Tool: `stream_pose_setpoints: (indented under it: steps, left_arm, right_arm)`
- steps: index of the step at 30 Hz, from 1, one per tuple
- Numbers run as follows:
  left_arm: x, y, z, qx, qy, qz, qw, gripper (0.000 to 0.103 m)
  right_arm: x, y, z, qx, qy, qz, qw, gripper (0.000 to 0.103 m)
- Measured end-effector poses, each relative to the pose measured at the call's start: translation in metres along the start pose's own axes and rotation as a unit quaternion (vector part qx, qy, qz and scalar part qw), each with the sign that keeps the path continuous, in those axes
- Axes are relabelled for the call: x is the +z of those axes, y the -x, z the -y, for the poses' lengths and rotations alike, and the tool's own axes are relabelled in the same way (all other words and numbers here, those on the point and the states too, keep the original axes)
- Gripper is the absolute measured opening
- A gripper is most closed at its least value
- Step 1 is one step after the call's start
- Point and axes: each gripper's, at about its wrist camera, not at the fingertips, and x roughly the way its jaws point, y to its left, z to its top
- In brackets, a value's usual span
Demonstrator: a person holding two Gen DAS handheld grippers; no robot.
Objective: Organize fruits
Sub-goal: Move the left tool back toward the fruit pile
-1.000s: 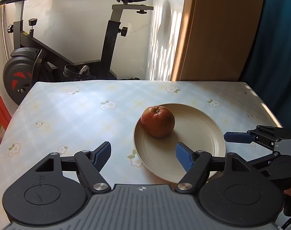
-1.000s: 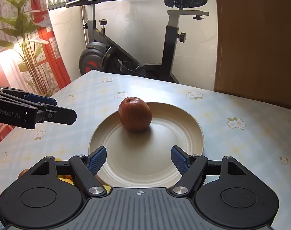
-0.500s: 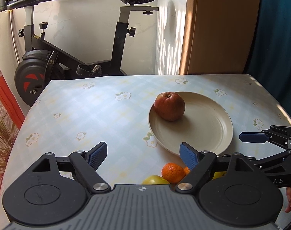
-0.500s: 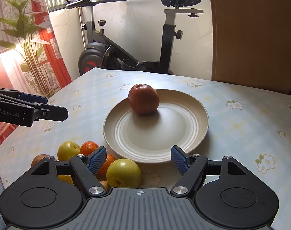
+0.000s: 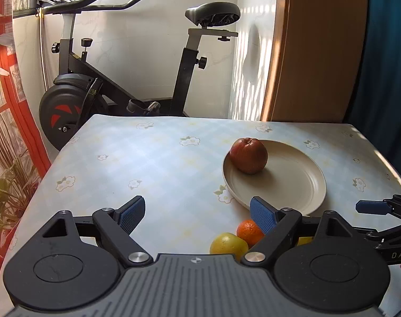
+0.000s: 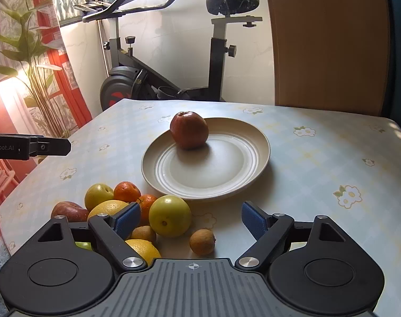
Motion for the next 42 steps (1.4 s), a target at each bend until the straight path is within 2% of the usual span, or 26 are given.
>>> stream_pose_setpoints:
  steps: [4,6,10,17,19,23,31,39,42]
  left_arm:
    - [-0.005,0.009,0.001,0.017,-0.006,0.013,0.9998,0.088]
    - [-0.006,0.011,0.001,0.013,-0.005,0.011,0.9998,0.088]
    - [-0.01,0.011,-0.001,0.021,0.002,0.004,0.9998,0.088]
    - [-0.016,0.014,-0.006,0.025,0.009,-0.002,0.9996,0.088]
    - [-0.017,0.014,-0.007,0.02,0.012,-0.003,0.9997,0.088]
    - [-0.018,0.012,-0.01,0.002,0.023,-0.01,0.9997,0.088]
    - [-0.02,0.011,-0.011,-0.004,0.026,-0.014,0.9996,0.088]
    - [-0.02,0.007,-0.014,0.004,0.032,-0.023,0.9992,0.083]
    - [-0.019,0.007,-0.013,0.004,0.034,-0.022,0.9992,0.082]
  right_arm:
    - [-0.003,0.007,-0.002,0.005,0.002,0.007,1.0,0.087]
    - [-0.006,0.01,-0.007,-0.002,0.013,0.012,1.0,0.096]
    - [-0.012,0.012,-0.012,-0.005,0.031,0.008,0.999,0.097]
    - [-0.017,0.018,0.002,-0.02,0.006,0.003,1.0,0.1]
    - [-0.017,0.02,0.008,-0.027,0.001,0.003,1.0,0.097]
    - [-0.017,0.02,0.015,-0.041,0.0,0.0,0.999,0.078]
    - [-0.017,0.018,0.008,-0.031,0.013,-0.002,0.999,0.071]
    - [-0.019,0.011,0.016,-0.032,0.01,-0.014,0.999,0.054]
    - [-0.019,0.01,0.019,-0.037,0.01,-0.016,0.999,0.051]
